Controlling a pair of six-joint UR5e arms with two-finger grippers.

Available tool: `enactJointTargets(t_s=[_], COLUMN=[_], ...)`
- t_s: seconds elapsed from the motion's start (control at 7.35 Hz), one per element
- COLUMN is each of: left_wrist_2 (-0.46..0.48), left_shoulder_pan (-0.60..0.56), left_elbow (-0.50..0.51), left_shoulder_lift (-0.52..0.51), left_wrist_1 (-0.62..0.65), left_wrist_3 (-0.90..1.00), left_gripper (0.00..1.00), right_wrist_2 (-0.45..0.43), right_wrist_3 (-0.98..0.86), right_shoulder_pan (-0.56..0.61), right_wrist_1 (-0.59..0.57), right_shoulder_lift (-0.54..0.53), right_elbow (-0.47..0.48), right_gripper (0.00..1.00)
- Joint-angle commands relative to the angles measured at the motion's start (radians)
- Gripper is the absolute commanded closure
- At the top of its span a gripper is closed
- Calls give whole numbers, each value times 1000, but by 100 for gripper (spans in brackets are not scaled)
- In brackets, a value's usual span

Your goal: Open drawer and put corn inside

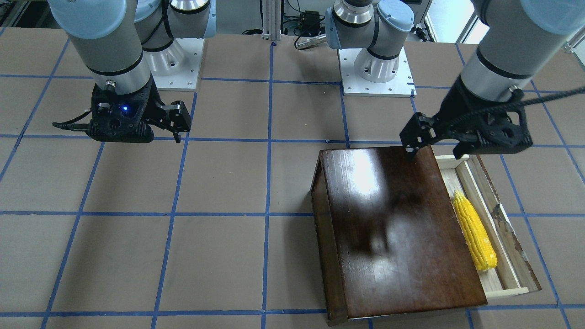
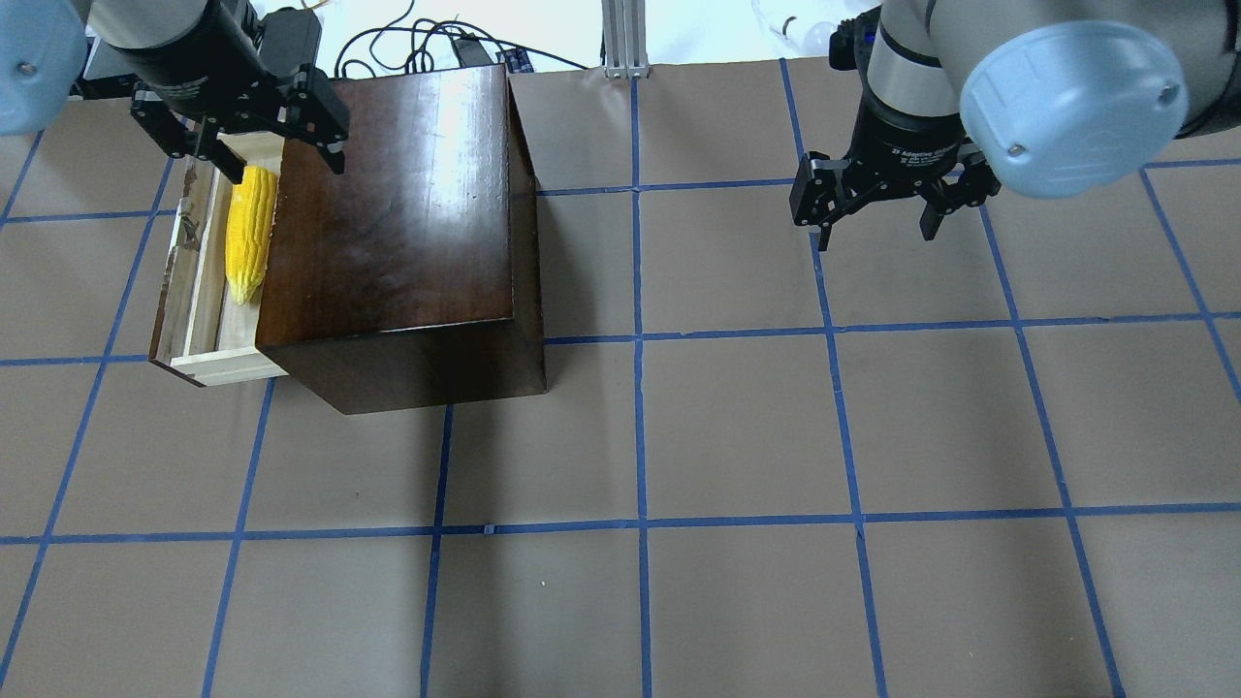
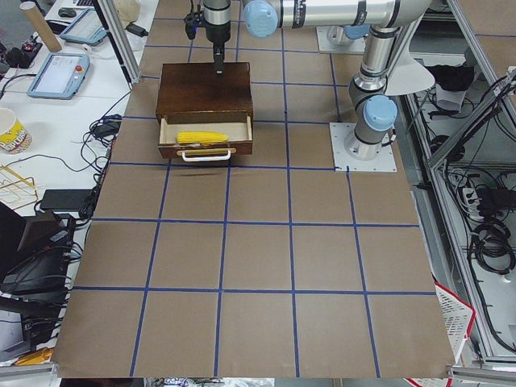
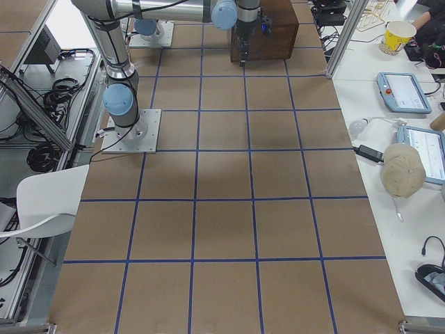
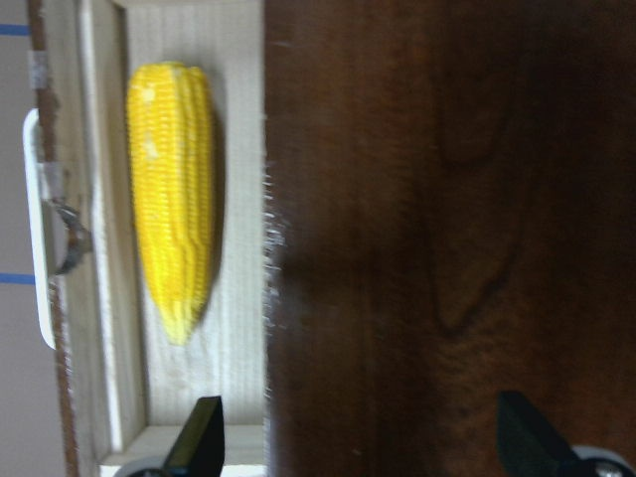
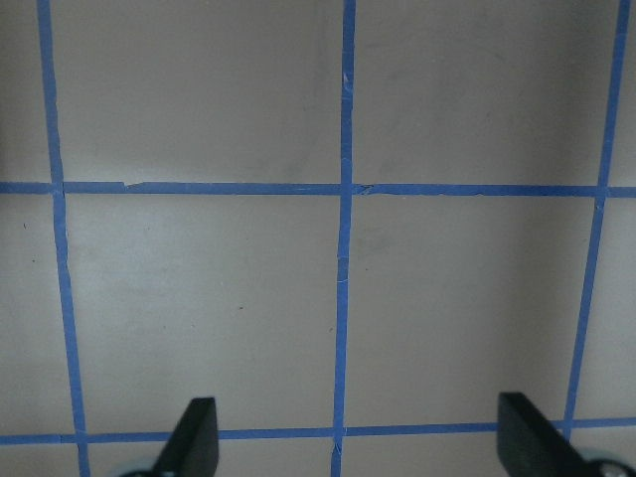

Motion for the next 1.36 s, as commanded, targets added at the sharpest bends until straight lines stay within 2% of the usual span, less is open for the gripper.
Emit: enactJointTargets(t_s=[0.0,0.27,0.54,1.22], left_wrist_2=[-5,-5,-2,14], left_shoulder_pan=[-88,-89,-69,-68], left_elbow=[-5,-7,-3,9], left_shoulder_lift=[47,70,77,87], left_wrist_1=[-32,-57,-141,-135], left_wrist_3=[-67,-57,-14,24], left_gripper=[0,0,0,0], right_wrist_2=[-1,-1,-2,-2], right_wrist_3=[0,0,0,0], right_shoulder_pan=[0,0,0,0], right_wrist_1=[0,0,-1,0], right_shoulder_lift=[0,0,0,0], right_elbow=[0,1,0,0], right_gripper=[0,0,0,0])
